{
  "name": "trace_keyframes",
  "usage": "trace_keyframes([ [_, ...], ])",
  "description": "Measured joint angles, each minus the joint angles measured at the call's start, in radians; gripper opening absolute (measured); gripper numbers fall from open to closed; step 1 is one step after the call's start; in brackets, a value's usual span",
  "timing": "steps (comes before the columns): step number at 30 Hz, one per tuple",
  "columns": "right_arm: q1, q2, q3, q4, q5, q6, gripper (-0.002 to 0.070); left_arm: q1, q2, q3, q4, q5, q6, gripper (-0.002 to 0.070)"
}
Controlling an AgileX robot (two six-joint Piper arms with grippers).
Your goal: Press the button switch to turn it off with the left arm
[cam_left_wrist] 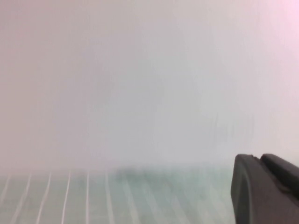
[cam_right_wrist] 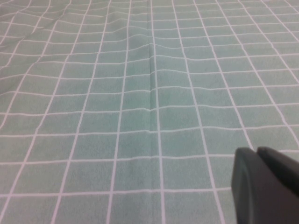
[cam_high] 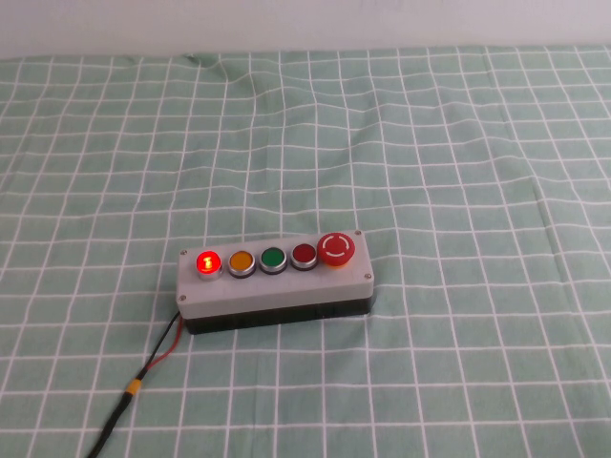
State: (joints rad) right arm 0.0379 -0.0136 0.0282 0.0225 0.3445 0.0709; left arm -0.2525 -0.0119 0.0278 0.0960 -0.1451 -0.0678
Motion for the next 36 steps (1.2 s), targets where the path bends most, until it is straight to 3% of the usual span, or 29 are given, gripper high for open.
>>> trace_keyframes([
  [7, 0.000, 0.000, 0.000, 0.000, 0.000, 0.000, -0.0017, 0.000, 0.000, 0.000, 0.000, -0.500, -0.025, -0.0002],
  [12, 0.000, 0.000, 0.000, 0.000, 0.000, 0.000, -0.0017, 0.000, -0.002, -0.069, 0.000, -0.605, -0.039, -0.0002],
  [20, 0.000, 0.000, 0.000, 0.000, 0.000, 0.000, -0.0017, 0.000, 0.004, -0.459, 0.000, -0.233, -0.077, -0.0002],
  [28, 0.000, 0.000, 0.000, 0.000, 0.000, 0.000, -0.0017, 0.002, 0.228, -0.787, -0.006, 0.425, -0.239, -0.0002],
  [36, 0.000, 0.000, 0.000, 0.000, 0.000, 0.000, -0.0018, 0.002, 0.381, -0.812, -0.033, 0.543, -0.216, -0.0002],
])
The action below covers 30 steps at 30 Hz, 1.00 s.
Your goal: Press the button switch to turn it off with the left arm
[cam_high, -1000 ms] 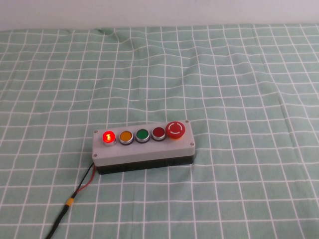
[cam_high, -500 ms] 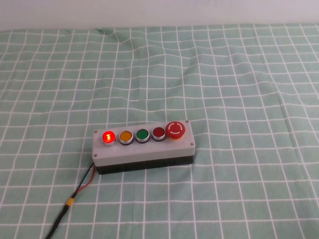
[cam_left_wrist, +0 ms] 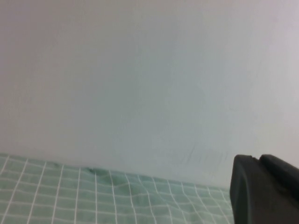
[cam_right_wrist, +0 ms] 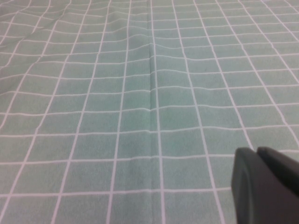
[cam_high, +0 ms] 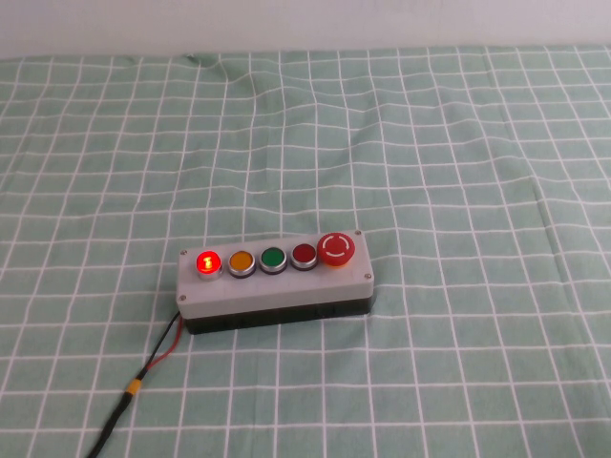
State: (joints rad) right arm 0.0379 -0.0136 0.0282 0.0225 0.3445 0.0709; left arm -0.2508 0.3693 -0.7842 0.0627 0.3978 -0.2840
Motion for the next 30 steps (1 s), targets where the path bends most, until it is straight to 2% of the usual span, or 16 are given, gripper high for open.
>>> trace_keyframes([
  [7, 0.000, 0.000, 0.000, 0.000, 0.000, 0.000, -0.0017, 0.000, 0.156, -0.050, -0.044, 0.147, 0.049, -0.0002],
  [16, 0.000, 0.000, 0.000, 0.000, 0.000, 0.000, -0.0017, 0.000, 0.569, -0.316, -0.252, 0.488, 0.333, -0.0002],
  [19, 0.000, 0.000, 0.000, 0.000, 0.000, 0.000, -0.0017, 0.000, 0.727, -0.377, -0.302, 0.564, 0.385, -0.0002],
  [25, 0.000, 0.000, 0.000, 0.000, 0.000, 0.000, -0.0017, -0.006, 0.972, -0.459, -0.304, 0.602, 0.403, -0.0002],
  [30, 0.000, 0.000, 0.000, 0.000, 0.000, 0.000, -0.0017, -0.081, 1.066, -0.481, -0.278, 0.595, 0.400, -0.0002],
])
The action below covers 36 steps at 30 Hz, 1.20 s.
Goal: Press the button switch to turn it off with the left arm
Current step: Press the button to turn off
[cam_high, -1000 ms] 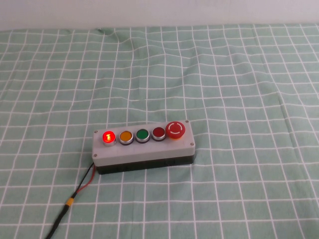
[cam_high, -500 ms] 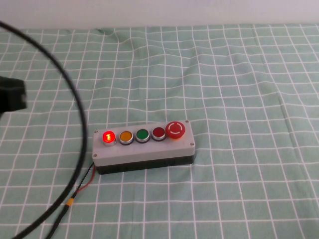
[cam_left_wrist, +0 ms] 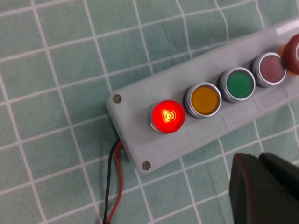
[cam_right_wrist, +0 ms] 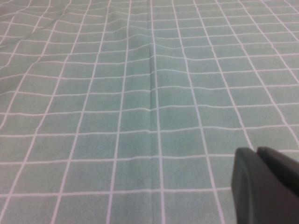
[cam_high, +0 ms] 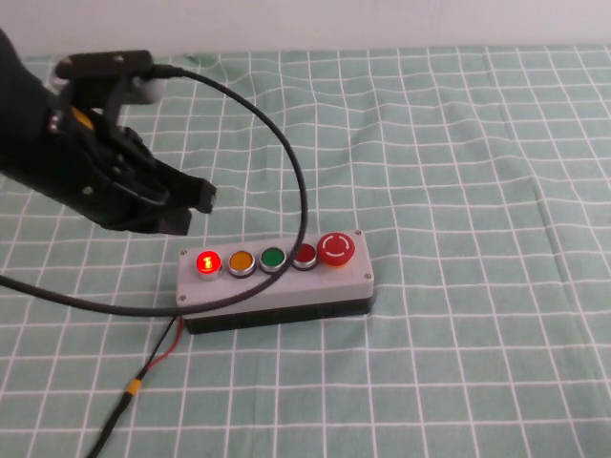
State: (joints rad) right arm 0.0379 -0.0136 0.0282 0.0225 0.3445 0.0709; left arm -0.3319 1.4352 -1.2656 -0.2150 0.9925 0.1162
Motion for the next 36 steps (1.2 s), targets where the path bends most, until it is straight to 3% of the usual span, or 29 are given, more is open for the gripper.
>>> trace_keyframes([
  [5, 0.000, 0.000, 0.000, 0.000, 0.000, 0.000, -0.0017, -0.060, 0.079, -0.004, 0.074, -0.012, -0.052, -0.0002],
  [26, 0.000, 0.000, 0.000, 0.000, 0.000, 0.000, -0.0017, -0.064, 0.298, -0.022, 0.113, -0.142, -0.077, -0.0002],
  [36, 0.000, 0.000, 0.000, 0.000, 0.000, 0.000, -0.0017, -0.064, 0.178, -0.014, 0.114, -0.113, -0.078, -0.0002],
])
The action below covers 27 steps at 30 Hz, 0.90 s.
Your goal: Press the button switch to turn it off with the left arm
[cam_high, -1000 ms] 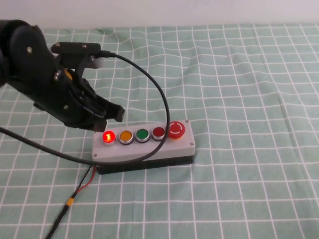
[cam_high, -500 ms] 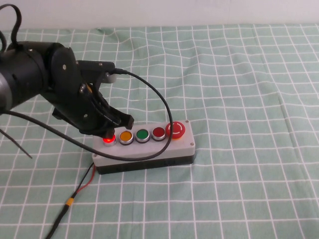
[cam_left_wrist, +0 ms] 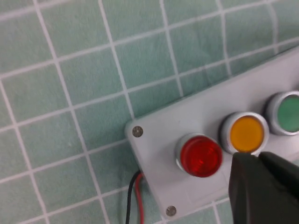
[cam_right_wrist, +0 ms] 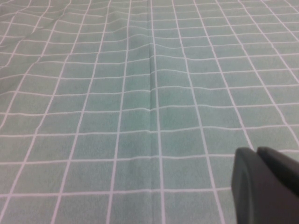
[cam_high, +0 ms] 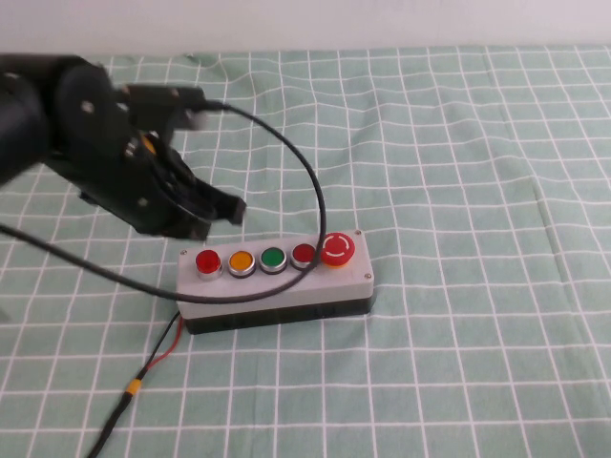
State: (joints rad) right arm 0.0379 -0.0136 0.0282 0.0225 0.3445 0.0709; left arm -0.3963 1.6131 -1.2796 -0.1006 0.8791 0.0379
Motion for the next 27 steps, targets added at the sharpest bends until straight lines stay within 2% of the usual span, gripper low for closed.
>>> trace_keyframes([
  [11, 0.000, 0.000, 0.000, 0.000, 0.000, 0.000, -0.0017, 0.000, -0.532, 0.025, 0.101, 0.092, -0.105, -0.0002],
  [27, 0.000, 0.000, 0.000, 0.000, 0.000, 0.000, -0.0017, 0.000, -1.465, 0.483, 0.181, 0.039, -0.350, -0.0002],
])
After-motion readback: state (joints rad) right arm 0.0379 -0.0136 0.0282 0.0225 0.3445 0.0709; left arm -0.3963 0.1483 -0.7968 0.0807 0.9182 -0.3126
